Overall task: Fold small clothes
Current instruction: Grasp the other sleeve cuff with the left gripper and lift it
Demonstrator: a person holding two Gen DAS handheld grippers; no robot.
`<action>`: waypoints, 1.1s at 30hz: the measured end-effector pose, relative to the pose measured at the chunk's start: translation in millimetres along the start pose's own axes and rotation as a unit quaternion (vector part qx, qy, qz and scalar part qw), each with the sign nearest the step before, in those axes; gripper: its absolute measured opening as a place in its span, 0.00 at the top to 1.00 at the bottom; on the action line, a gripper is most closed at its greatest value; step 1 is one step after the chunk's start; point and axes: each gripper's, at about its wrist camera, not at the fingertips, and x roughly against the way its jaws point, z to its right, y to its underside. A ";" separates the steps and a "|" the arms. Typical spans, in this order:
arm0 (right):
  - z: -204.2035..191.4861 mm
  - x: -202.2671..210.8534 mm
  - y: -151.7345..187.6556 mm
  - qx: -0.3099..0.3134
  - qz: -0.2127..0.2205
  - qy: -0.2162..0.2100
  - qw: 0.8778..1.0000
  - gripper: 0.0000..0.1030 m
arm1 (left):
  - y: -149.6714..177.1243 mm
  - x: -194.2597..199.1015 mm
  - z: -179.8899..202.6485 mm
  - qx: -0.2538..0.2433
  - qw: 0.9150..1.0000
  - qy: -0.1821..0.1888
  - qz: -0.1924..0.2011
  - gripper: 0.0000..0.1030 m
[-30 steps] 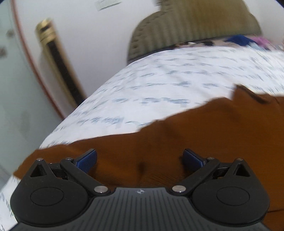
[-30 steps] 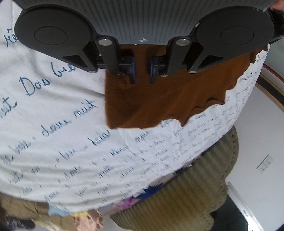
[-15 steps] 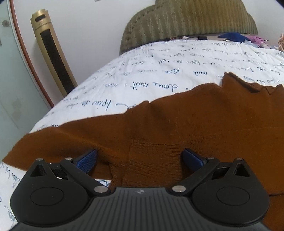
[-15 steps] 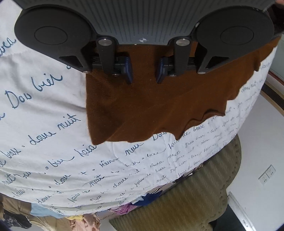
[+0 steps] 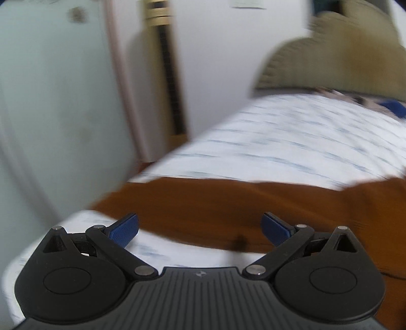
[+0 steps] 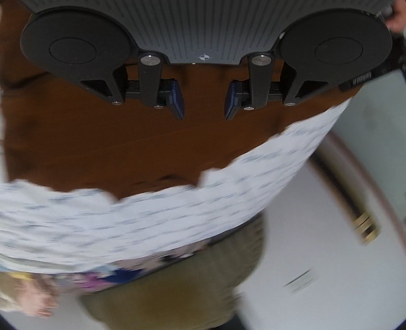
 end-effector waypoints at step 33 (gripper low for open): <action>-241.6 -69.3 69.0 0.231 -0.097 -0.133 0.959 0.51 | 18.7 -217.9 -269.2 0.484 0.773 0.280 -0.299 0.00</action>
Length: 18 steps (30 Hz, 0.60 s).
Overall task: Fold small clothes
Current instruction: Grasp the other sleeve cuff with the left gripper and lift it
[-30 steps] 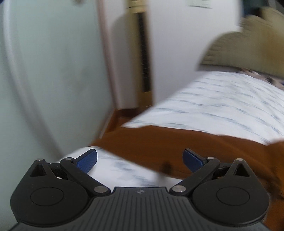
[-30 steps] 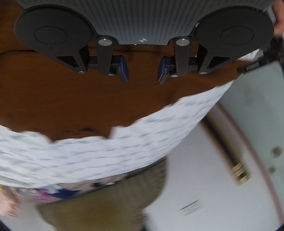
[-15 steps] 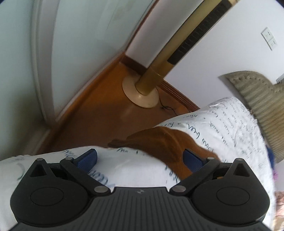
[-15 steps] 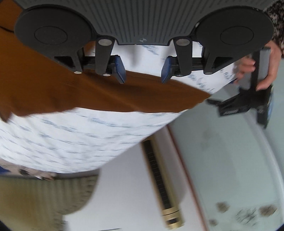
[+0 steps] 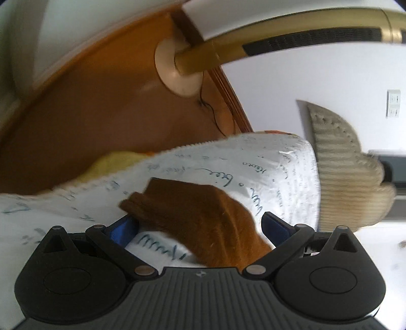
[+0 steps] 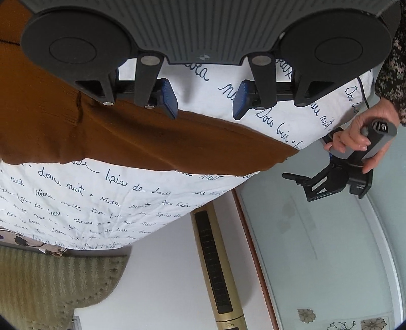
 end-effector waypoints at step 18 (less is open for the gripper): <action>-55.9 -51.5 -19.0 0.091 0.010 -0.005 0.996 0.51 | -9.5 18.8 12.9 -0.046 0.994 0.088 0.042 0.39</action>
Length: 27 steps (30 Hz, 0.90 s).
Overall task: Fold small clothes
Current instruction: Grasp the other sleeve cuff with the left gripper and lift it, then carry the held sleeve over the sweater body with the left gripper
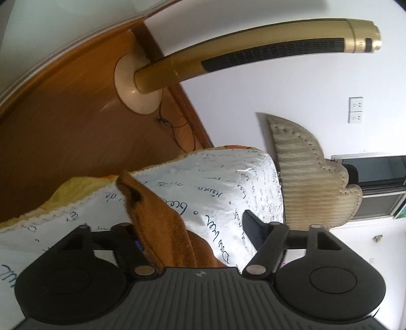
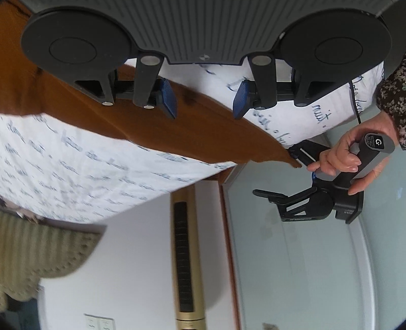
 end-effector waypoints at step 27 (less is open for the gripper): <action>-59.5 -62.8 -19.3 0.111 -0.006 0.009 0.994 0.52 | 34.9 20.8 32.7 -0.134 0.983 -0.068 0.107 0.93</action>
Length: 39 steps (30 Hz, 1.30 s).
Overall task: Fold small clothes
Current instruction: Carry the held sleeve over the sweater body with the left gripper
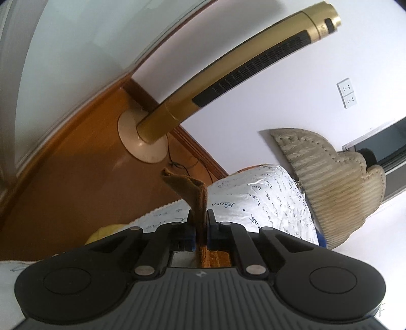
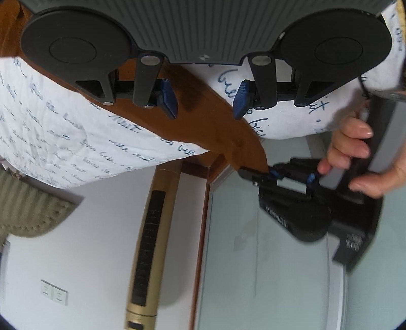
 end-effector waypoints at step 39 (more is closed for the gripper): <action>101.3 102.1 31.5 -0.113 0.097 0.059 0.987 0.95 | 90.8 33.7 192.6 -0.188 0.978 0.091 0.006 0.93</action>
